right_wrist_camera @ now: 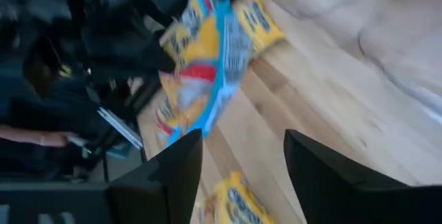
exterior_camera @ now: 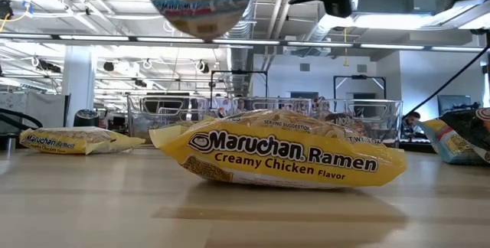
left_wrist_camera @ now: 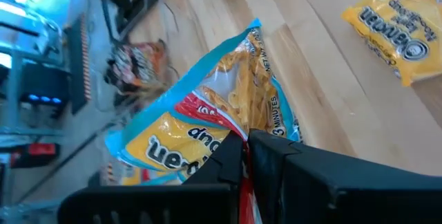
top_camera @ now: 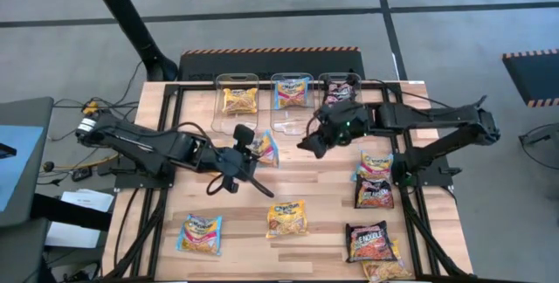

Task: Sort Maruchan noodles
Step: Put the blue noodle pack into the center transparent bin

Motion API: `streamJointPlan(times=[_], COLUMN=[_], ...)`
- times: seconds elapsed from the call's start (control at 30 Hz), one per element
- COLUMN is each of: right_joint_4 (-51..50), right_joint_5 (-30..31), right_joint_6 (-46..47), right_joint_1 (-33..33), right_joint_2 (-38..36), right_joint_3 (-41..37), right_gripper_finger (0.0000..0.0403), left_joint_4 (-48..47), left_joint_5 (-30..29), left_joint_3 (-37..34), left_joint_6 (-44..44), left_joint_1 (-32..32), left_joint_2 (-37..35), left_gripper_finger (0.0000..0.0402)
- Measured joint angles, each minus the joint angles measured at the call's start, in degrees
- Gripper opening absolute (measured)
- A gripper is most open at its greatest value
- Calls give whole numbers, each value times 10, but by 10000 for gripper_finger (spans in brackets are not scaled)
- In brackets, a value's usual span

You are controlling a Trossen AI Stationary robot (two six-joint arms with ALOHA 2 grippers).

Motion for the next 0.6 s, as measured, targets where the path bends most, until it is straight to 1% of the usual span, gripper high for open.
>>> streamJointPlan(times=[0.13,0.23,0.4,0.6], right_joint_4=[46,75,87,105], right_joint_5=[-44,-77,-84,-83], right_joint_6=[-2,-1,16,27], right_joint_1=[-34,-54,-73,-68], right_joint_2=[0,0,0,0], right_joint_3=[0,0,0,0], right_gripper_finger=[243,244,245,245], left_joint_4=[2,9,18,76], left_joint_5=[-13,-31,-45,-52], left_joint_3=[16,21,22,22], left_joint_6=[20,32,27,45], left_joint_1=[-10,-15,-15,-14], left_joint_2=[0,0,0,0], left_gripper_finger=[0,0,0,0])
